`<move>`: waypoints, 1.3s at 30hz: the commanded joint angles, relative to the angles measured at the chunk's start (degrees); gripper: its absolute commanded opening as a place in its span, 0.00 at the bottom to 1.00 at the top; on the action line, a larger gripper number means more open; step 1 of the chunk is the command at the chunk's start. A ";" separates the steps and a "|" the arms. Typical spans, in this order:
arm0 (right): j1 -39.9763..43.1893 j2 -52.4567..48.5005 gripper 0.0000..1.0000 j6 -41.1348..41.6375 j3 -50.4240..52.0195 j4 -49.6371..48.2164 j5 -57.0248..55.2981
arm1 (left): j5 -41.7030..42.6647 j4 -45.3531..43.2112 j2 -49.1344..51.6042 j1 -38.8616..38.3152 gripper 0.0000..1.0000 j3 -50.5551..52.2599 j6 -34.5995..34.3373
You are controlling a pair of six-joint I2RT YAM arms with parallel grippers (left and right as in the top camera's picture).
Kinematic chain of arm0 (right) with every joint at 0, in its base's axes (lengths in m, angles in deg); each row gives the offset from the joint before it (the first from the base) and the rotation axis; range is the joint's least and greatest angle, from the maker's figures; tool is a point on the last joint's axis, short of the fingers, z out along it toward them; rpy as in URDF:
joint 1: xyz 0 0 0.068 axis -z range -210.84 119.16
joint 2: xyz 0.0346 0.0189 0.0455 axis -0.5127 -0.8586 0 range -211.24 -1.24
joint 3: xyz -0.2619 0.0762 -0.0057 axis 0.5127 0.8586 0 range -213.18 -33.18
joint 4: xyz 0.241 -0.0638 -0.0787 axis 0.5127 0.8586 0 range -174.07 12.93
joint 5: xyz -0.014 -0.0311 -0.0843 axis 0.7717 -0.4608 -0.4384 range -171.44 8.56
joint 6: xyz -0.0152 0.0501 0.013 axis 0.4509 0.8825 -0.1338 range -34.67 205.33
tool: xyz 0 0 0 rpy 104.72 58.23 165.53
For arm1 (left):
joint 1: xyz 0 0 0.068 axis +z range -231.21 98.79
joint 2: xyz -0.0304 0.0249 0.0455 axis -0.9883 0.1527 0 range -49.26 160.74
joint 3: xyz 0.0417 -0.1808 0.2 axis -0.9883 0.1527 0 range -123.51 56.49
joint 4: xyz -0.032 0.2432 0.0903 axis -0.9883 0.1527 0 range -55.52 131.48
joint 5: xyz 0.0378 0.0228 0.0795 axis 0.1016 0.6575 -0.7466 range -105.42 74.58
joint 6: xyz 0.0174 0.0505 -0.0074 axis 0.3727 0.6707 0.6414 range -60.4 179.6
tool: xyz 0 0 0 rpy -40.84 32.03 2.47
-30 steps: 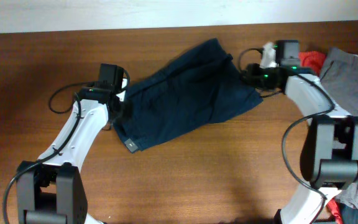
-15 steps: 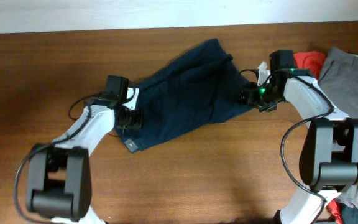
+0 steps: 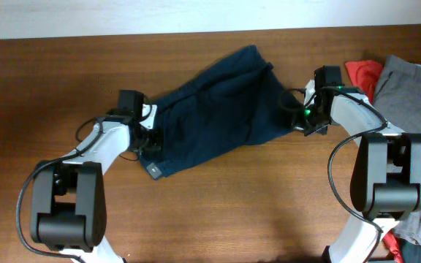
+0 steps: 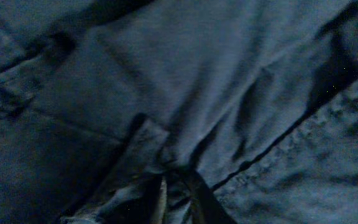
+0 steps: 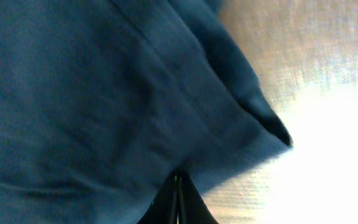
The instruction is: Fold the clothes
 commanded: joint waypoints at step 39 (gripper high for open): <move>-8.22 -5.05 0.04 5.01 0.50 13.60 -9.20 | 3.23 -1.99 8.72 7.50 0.20 -9.46 4.63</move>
